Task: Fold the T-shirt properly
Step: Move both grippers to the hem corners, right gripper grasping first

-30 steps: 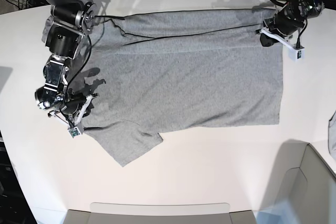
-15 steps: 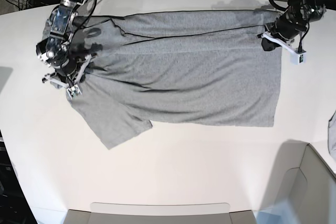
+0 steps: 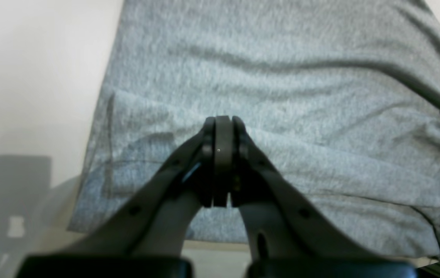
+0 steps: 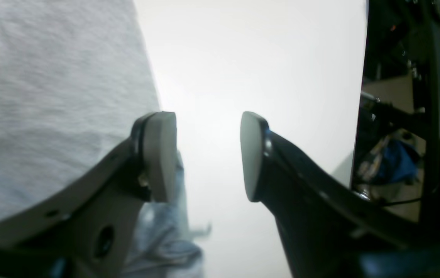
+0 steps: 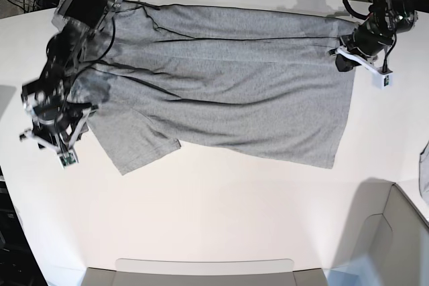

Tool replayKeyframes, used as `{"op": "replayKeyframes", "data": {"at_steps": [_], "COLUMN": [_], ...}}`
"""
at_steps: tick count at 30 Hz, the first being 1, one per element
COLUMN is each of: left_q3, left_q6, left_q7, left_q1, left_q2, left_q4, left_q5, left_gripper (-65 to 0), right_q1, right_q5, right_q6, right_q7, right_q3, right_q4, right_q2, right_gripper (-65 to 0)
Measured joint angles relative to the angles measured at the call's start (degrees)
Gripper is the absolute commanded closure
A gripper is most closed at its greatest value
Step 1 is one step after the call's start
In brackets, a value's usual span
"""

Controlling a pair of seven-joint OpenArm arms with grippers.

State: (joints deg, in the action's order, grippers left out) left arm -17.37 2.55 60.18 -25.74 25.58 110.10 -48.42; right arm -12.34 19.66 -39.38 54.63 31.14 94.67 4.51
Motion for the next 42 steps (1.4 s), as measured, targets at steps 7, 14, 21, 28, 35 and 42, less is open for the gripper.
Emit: {"op": "replayKeyframes", "data": {"at_steps": [7, 14, 21, 28, 35, 42], "left_q3": [0.0, 0.2, 0.1, 0.1, 0.1, 0.2], "left_q6": [-0.5, -0.4, -0.4, -0.4, -0.7, -0.2], "left_q7": [-0.2, 0.2, -0.2, 0.0, 1.8, 7.6], "left_q1": [1.6, 1.3, 1.6, 3.5, 6.5, 19.2], "left_q2": [-2.5, -6.9, -8.5, -8.6, -8.6, -6.6], "left_q4": [0.0, 0.0, 0.0, 0.0, -0.2, -1.1], "left_q5": [0.0, -0.2, 0.0, 0.0, 0.5, 0.3], "left_gripper": [0.0, 0.0, 0.0, 0.0, 0.0, -13.3], "right_q1": [-20.0, -23.6, -24.8, -25.6, -25.6, -24.7], "right_q5": [-0.3, 1.1, 0.1, -1.8, -3.4, -4.8], "right_q6": [0.0, 0.0, 0.0, 0.2, 0.2, 0.0], "right_q7": [-10.2, -22.1, -29.1, -34.0, -35.7, -37.5], "right_q3": [-0.2, 0.0, 0.3, 0.3, 0.3, 0.3], "right_q4": [-33.5, -58.0, -65.8, -71.5, -74.2, -74.3], "right_q2": [7.9, 10.1, 9.5, 8.9, 8.5, 7.5], "right_gripper": [-27.9, -27.9, -27.9, -27.9, -27.9, -27.9]}}
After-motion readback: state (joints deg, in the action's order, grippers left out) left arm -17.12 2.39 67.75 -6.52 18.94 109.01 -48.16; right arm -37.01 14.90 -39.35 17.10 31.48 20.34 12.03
